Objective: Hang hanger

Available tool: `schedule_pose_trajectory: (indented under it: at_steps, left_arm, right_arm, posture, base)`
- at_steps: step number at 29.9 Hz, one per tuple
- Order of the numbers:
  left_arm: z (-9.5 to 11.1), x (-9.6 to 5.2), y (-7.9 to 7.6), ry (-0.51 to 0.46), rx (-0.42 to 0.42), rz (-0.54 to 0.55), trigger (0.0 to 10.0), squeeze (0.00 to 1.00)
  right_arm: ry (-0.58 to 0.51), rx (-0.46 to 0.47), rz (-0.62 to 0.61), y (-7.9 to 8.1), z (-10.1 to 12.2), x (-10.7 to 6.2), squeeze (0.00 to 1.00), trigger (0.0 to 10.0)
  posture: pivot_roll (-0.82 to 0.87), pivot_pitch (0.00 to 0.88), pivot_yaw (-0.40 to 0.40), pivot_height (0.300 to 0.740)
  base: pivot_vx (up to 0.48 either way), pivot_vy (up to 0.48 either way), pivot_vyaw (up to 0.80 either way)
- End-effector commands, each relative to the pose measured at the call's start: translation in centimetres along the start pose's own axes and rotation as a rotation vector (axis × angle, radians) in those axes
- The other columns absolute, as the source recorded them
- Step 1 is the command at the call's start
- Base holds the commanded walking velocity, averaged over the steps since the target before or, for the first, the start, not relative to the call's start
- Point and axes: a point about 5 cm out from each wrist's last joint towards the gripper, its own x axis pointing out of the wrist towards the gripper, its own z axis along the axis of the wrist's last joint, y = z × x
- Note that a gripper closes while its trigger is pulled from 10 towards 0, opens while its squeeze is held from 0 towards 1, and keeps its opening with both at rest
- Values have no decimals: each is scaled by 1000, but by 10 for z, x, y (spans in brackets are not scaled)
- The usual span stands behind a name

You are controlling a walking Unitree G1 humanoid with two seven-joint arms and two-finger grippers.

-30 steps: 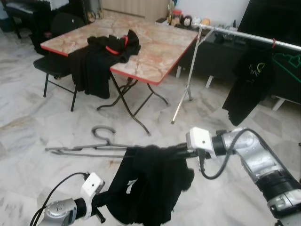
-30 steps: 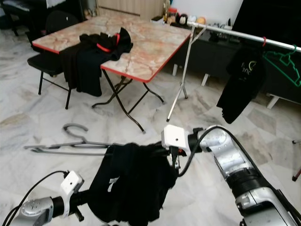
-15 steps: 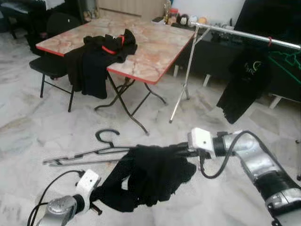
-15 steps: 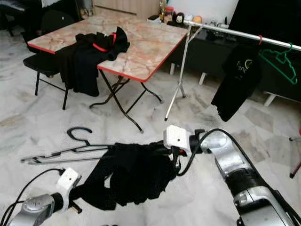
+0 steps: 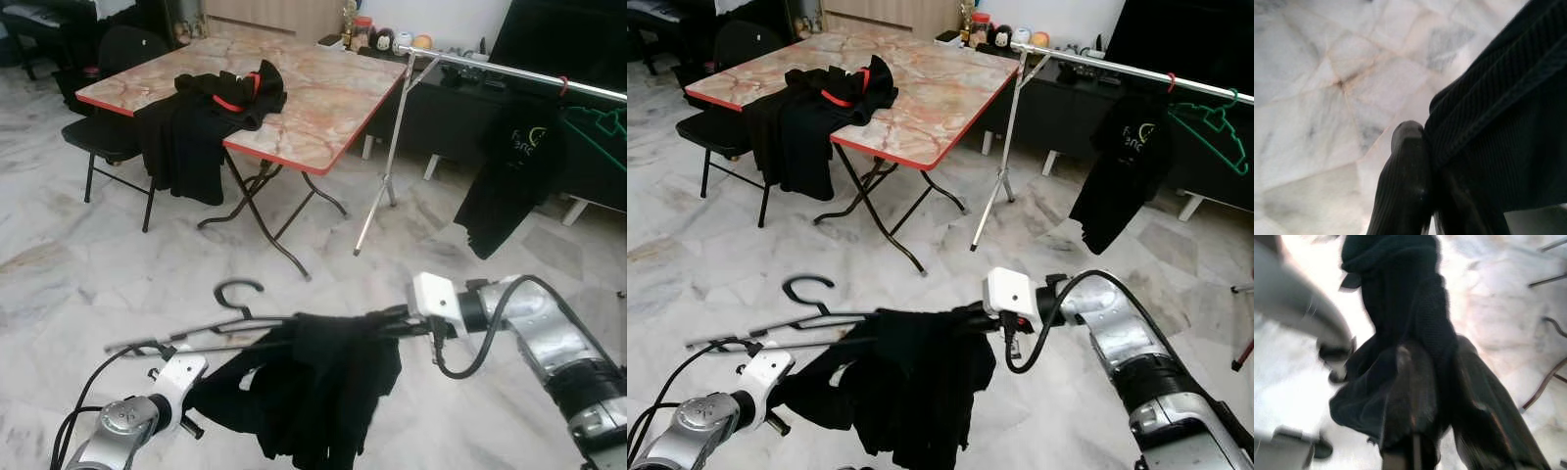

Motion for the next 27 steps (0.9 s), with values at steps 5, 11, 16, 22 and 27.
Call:
schedule_pose_trajectory:
  at_steps: [5, 11, 16, 22, 27]
  left_arm:
    - [-36, -19, 17, 175, 12, 65, 10000, 0]
    - [-35, -22, 21, 197, 102, 55, 10000, 0]
    - [-34, -26, 27, 201, 119, 62, 10000, 0]
    - [-34, -28, 29, 197, 125, 53, 10000, 0]
    - [-32, -37, 38, 212, 193, -6, 10000, 0]
  right_arm:
    - [-213, 117, -113, -13, 13, -33, 0, 10000]
    - [-217, 138, -23, 1, 8, -36, 0, 10000]
    - [-412, 237, -99, -5, 15, -47, 0, 10000]
    - [-564, 305, -112, -5, 18, -57, 0, 10000]
    - [-466, 330, 28, 19, 7, -55, 0, 10000]
  posture:
    - [13, 15, -20, 740]
    - [9, 18, -10, 740]
    - [9, 22, -4, 740]
    - [10, 28, 2, 740]
    - [9, 33, 7, 740]
  base:
    - [0, 0, 0]
    - [0, 0, 0]
    - [0, 0, 0]
    - [0, 0, 0]
    - [0, 0, 0]
